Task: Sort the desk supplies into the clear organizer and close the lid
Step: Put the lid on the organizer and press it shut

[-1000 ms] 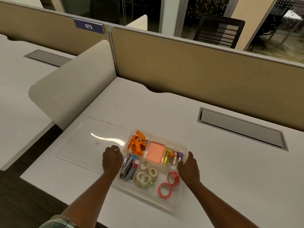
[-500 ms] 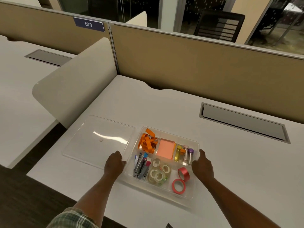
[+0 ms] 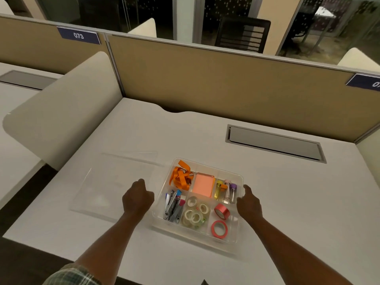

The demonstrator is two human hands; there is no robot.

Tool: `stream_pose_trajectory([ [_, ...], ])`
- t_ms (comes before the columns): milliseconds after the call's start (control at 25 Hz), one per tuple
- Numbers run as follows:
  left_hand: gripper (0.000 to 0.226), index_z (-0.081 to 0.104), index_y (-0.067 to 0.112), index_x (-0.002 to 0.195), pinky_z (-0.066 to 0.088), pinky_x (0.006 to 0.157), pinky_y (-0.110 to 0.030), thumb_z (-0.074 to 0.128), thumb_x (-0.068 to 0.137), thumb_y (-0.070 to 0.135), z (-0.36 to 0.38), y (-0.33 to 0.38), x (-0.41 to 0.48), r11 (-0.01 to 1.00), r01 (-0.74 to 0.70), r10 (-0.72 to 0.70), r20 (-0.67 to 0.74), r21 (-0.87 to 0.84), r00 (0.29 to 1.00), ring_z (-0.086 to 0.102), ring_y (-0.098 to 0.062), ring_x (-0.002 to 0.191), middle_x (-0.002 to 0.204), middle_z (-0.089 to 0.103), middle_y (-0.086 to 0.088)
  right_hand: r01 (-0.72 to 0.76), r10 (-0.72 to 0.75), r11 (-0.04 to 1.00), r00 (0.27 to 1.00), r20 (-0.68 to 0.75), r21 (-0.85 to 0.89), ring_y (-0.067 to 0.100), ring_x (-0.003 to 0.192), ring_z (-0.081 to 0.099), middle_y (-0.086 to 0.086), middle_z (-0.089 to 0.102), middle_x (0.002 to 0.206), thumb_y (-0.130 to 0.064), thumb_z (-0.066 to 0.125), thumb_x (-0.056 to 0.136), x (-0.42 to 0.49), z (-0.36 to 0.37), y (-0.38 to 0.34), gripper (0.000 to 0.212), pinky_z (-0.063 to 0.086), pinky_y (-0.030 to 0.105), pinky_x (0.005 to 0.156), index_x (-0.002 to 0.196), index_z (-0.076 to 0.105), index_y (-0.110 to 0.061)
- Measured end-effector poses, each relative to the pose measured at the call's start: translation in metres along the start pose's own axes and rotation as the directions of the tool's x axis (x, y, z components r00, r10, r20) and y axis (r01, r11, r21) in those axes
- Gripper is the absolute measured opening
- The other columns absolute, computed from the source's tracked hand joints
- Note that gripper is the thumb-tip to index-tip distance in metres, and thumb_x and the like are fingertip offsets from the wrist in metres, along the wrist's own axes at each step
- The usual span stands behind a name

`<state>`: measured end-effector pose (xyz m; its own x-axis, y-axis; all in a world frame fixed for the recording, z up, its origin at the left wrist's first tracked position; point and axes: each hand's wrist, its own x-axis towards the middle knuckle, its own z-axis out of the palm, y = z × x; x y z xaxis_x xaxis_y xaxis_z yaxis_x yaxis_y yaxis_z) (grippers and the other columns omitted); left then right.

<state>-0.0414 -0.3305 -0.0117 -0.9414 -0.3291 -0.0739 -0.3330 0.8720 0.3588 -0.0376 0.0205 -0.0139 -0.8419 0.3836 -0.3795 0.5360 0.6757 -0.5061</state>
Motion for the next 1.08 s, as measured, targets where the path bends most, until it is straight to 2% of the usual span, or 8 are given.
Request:
stream_pose_trajectory([
  [160,0.018,0.039,0.012,0.075,0.033,0.051,-0.028,0.052,0.071,0.0,-0.027,0.049,-0.004,0.99,-0.14,0.131,-0.208,-0.03,0.969,0.042,-0.025,0.052,0.066,0.044,-0.002,-0.004,0.0,0.998,0.998,0.062,0.065,0.032,0.096,0.069,0.011,0.071,0.108,-0.031,0.057,0.087,0.008,-0.018,0.023,0.062,0.058,0.044,0.085,0.144,0.036,-0.019],
  [360,0.019,0.045,0.012,0.081,0.046,0.043,-0.031,0.062,0.077,0.005,-0.055,0.122,-0.03,0.94,-0.341,0.32,-0.344,0.001,0.883,0.048,-0.023,0.048,0.066,0.051,-0.004,0.126,-0.126,0.985,0.992,-0.008,0.121,0.027,0.116,0.06,0.011,0.07,0.111,-0.033,0.061,0.092,-0.002,-0.049,0.022,0.052,0.045,0.034,0.093,0.136,0.048,-0.011],
  [520,0.02,0.044,0.012,0.077,0.047,0.041,-0.033,0.063,0.077,0.005,-0.084,0.18,-0.066,0.837,-0.546,0.463,-0.491,-0.031,0.738,0.045,-0.021,0.051,0.065,0.047,-0.004,0.218,-0.218,0.933,0.976,-0.032,0.286,0.023,0.111,0.059,0.01,0.065,0.119,-0.042,0.063,0.09,-0.006,-0.072,0.02,0.05,0.046,0.036,0.095,0.131,0.052,-0.015],
  [640,0.016,0.044,0.009,0.075,0.04,0.044,-0.026,0.059,0.079,0.006,-0.11,0.209,-0.087,0.742,-0.657,0.458,-0.612,-0.136,0.645,0.042,-0.021,0.054,0.067,0.043,-0.005,0.213,-0.216,0.875,0.975,-0.044,0.436,0.022,0.114,0.056,0.006,0.061,0.125,-0.049,0.06,0.091,-0.008,-0.09,0.017,0.051,0.047,0.037,0.098,0.132,0.051,-0.019],
  [720,0.012,0.047,0.007,0.079,0.041,0.047,-0.024,0.059,0.08,0.008,-0.122,0.218,-0.095,0.692,-0.668,0.399,-0.625,-0.275,0.671,0.046,-0.02,0.056,0.069,0.048,-0.006,0.186,-0.189,0.837,0.981,-0.048,0.515,0.023,0.118,0.054,0.005,0.059,0.128,-0.054,0.056,0.092,-0.008,-0.1,0.017,0.055,0.045,0.037,0.099,0.134,0.048,-0.02],
  [880,0.011,0.047,0.008,0.09,0.057,0.055,-0.029,0.056,0.086,0.002,-0.121,0.21,-0.099,0.594,-0.542,0.311,-0.451,-0.594,0.836,0.066,-0.017,0.064,0.081,0.066,-0.007,0.089,-0.097,0.8,0.995,-0.018,0.594,0.026,0.12,0.056,0.004,0.057,0.134,-0.067,0.051,0.087,0.0,-0.11,0.024,0.068,0.047,0.041,0.101,0.138,0.044,-0.022],
  [960,0.012,0.045,0.002,0.096,0.058,0.055,-0.037,0.05,0.089,-0.005,-0.116,0.2,-0.096,0.486,-0.4,0.281,-0.295,-0.777,0.913,0.069,-0.023,0.063,0.082,0.069,-0.008,0.024,-0.038,0.77,0.999,0.008,0.638,0.028,0.116,0.059,0.005,0.059,0.13,-0.072,0.05,0.083,0.003,-0.111,0.031,0.074,0.05,0.048,0.1,0.138,0.044,-0.023],
  [1080,0.025,0.045,0.001,0.107,0.053,0.054,-0.025,0.043,0.087,-0.012,-0.103,0.176,-0.087,0.358,-0.096,0.182,-0.031,-0.929,0.983,0.068,-0.018,0.057,0.069,0.073,-0.006,-0.058,0.008,0.672,0.997,0.072,0.738,0.027,0.09,0.068,0.006,0.069,0.105,-0.055,0.054,0.093,-0.004,-0.103,0.038,0.052,0.055,0.039,0.078,0.129,0.052,-0.018],
])
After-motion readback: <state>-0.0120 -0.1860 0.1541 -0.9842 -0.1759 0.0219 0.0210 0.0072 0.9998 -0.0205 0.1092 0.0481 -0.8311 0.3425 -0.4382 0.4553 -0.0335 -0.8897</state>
